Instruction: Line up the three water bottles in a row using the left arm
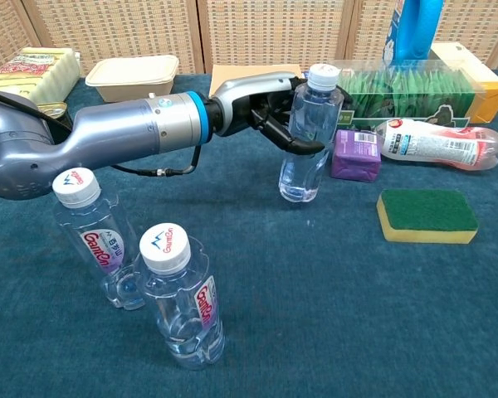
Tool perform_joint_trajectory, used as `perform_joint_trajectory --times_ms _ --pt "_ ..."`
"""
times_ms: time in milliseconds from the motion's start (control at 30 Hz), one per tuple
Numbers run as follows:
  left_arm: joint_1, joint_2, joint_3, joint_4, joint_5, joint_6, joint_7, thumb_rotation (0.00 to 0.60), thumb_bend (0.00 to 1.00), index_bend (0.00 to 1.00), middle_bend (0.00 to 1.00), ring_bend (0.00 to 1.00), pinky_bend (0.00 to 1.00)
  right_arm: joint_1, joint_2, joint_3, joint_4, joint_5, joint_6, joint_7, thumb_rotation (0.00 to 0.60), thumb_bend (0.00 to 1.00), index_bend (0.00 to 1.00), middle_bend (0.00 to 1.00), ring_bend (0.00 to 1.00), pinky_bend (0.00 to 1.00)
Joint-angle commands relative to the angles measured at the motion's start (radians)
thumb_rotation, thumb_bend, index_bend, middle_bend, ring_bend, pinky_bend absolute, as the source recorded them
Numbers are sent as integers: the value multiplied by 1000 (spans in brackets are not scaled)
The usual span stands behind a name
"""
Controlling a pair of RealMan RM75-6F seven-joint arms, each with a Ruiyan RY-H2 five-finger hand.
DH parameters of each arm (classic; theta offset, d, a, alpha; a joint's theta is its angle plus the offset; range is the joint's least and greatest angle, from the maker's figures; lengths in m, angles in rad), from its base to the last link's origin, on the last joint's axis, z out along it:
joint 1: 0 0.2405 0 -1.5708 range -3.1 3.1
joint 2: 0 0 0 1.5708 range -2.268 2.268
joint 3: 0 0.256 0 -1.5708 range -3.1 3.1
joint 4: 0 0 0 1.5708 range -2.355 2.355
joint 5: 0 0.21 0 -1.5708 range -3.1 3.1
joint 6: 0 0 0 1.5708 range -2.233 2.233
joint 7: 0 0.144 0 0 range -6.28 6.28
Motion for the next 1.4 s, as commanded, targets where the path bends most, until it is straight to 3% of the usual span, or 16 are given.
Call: perform_joint_trajectory --times_ms 33,167,533,867,1033,1133,1233,1400 --pt "2 16 6 -17 -1 9 -3 600 280 54 51 29 299 -2 1 -1 -1 -3 3 1 600 0 112 1 0 0" --pt "7 37 14 -42 -5 9 -3 600 255 0 21 9 287 -3 2 -4 -2 -11 5 3 600 0 112 2 0 0" --pt "50 105 9 -110 -28 76 -4 600 226 0 0 0 253 -7 4 -5 -2 -21 14 7 600 0 112 1 0 0" --pt "159 368 32 -369 -14 233 32 600 204 0 0 0 116 -11 6 -17 -8 -54 23 8 600 0 112 2 0 0" --pt "278 636 131 -559 49 356 108 600 165 0 0 0 62 -20 9 -32 -14 -94 44 6 600 0 112 1 0 0" --pt "346 720 183 -605 80 422 141 600 133 0 0 0 59 -22 9 -38 -15 -111 48 4 600 0 112 1 0 0" --pt "427 755 245 -603 127 494 184 600 105 0 0 0 59 -21 8 -43 -15 -124 48 -2 600 0 112 2 0 0" --pt "540 740 323 -551 191 579 215 600 46 0 0 0 42 -17 3 -50 -20 -140 40 -19 600 0 112 1 0 0"
